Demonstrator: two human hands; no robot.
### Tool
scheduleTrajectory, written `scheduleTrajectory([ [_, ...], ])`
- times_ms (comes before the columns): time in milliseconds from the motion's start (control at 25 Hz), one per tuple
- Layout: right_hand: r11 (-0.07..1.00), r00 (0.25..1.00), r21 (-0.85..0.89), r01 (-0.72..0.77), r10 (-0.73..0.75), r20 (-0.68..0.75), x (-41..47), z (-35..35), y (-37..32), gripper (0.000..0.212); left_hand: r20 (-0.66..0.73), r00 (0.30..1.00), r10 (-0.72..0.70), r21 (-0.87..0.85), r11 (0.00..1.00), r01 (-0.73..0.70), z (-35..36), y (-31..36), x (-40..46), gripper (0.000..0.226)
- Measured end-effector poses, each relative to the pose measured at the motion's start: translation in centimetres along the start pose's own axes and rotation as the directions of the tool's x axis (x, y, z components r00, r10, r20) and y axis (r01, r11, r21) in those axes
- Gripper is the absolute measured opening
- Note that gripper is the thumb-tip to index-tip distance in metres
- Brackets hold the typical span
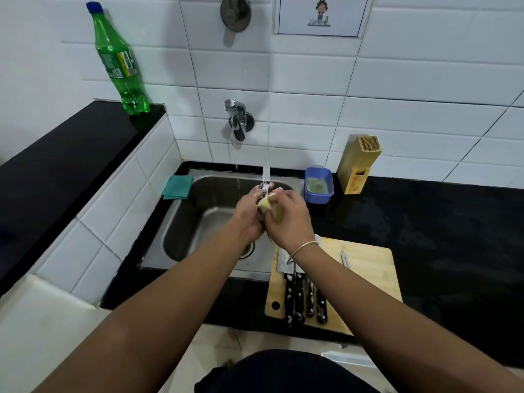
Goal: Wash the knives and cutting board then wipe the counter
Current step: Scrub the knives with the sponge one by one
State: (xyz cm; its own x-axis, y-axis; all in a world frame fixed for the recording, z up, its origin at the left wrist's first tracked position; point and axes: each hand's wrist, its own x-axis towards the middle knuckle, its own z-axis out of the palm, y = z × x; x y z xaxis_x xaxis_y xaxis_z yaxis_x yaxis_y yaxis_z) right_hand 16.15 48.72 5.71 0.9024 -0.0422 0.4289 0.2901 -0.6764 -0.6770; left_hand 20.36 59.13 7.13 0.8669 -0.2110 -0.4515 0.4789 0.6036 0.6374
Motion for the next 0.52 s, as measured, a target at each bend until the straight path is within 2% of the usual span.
scheduleTrajectory([
  [80, 0.963, 0.962, -0.052, 0.265, -0.261, 0.077, -0.9, -0.5, 1.0, 0.027, 0.034, 0.999, -0.032, -0.01, 0.999, 0.033, -0.6, 0.6, -0.3, 0.022],
  [120, 0.942, 0.94, -0.074, 0.329, -0.319, 0.118, -0.9, -0.7, 1.7, 0.028, 0.046, 0.997, -0.056, 0.046, 0.998, 0.054, -1.0, 0.7, -0.4, 0.023],
  [160, 0.949, 0.947, -0.081, 0.303, -0.291, 0.137, -0.6, -0.8, 2.1, 0.028, 0.044, 0.996, -0.082, 0.146, 0.986, 0.075, -1.2, 0.6, -0.7, 0.025],
  [240, 0.994, 0.991, -0.074, 0.075, -0.066, 0.115, 0.2, -0.5, 2.1, 0.028, 0.033, 0.989, -0.143, 0.307, 0.943, 0.126, -1.7, -0.1, -1.2, 0.027],
  [280, 0.996, 0.993, -0.088, 0.019, -0.009, 0.12, 0.3, -0.3, 1.9, 0.027, 0.021, 0.985, -0.169, 0.345, 0.927, 0.151, -2.1, -0.5, -1.1, 0.028],
  [360, 0.974, 0.971, -0.141, 0.177, -0.149, 0.188, -0.5, 0.1, 2.1, 0.026, 0.006, 0.978, -0.208, 0.367, 0.91, 0.191, -2.8, -0.5, -1.3, 0.032],
  [440, 0.916, 0.902, -0.165, 0.367, -0.306, 0.305, -1.8, 0.0, 2.7, 0.026, -0.024, 0.971, -0.237, 0.393, 0.891, 0.227, -3.4, -0.5, -1.2, 0.039],
  [480, 0.906, 0.891, -0.179, 0.384, -0.314, 0.327, -2.0, 0.1, 3.0, 0.026, -0.048, 0.967, -0.249, 0.406, 0.88, 0.247, -3.6, -0.7, -1.2, 0.043],
  [520, 0.926, 0.914, -0.187, 0.326, -0.259, 0.312, -1.7, 0.2, 3.1, 0.026, -0.071, 0.964, -0.255, 0.421, 0.869, 0.26, -3.7, -1.1, -1.2, 0.048],
])
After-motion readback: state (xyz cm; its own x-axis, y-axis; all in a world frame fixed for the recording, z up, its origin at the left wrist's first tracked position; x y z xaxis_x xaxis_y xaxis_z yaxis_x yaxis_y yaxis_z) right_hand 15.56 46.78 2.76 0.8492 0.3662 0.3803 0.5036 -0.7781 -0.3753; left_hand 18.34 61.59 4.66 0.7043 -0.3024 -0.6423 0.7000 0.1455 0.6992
